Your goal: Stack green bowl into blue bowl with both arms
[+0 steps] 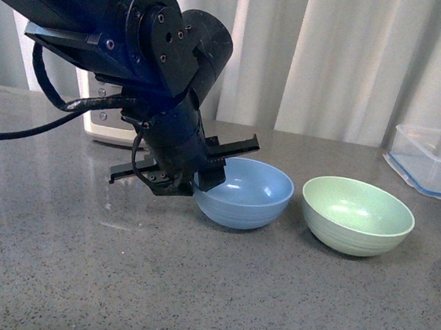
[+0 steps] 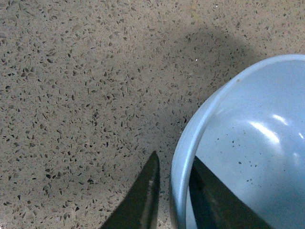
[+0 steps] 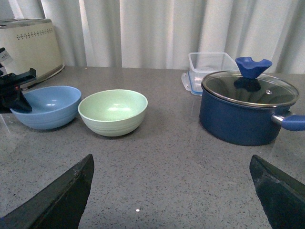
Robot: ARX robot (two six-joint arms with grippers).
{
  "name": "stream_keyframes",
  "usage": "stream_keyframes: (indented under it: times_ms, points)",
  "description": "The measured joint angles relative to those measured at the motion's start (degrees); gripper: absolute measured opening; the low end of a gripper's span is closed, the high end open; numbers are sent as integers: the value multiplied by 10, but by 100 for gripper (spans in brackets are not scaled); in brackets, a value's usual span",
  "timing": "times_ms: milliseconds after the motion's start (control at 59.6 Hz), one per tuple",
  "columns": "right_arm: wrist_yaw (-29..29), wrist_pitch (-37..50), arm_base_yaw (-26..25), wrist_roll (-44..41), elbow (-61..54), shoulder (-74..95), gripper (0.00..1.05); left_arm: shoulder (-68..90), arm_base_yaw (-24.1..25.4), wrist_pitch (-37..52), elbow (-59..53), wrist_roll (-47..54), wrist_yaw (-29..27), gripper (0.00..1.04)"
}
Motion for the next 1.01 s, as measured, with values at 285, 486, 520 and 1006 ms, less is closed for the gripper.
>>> stream_keyframes:
  times_ms: [285,486,520,1006]
  points:
    - [0,0,0,0,0,0,95,-43,-2,67,-42,13,17,66]
    - [0,0,0,0,0,0,95,-199,-3,275,-185,67,-46,88]
    - [0,0,0,0,0,0,95,-231,-2,347,-226,105,-97,83]
    - [0,0,0,0,0,0,95,-506,109,685,-722,312,-47,4]
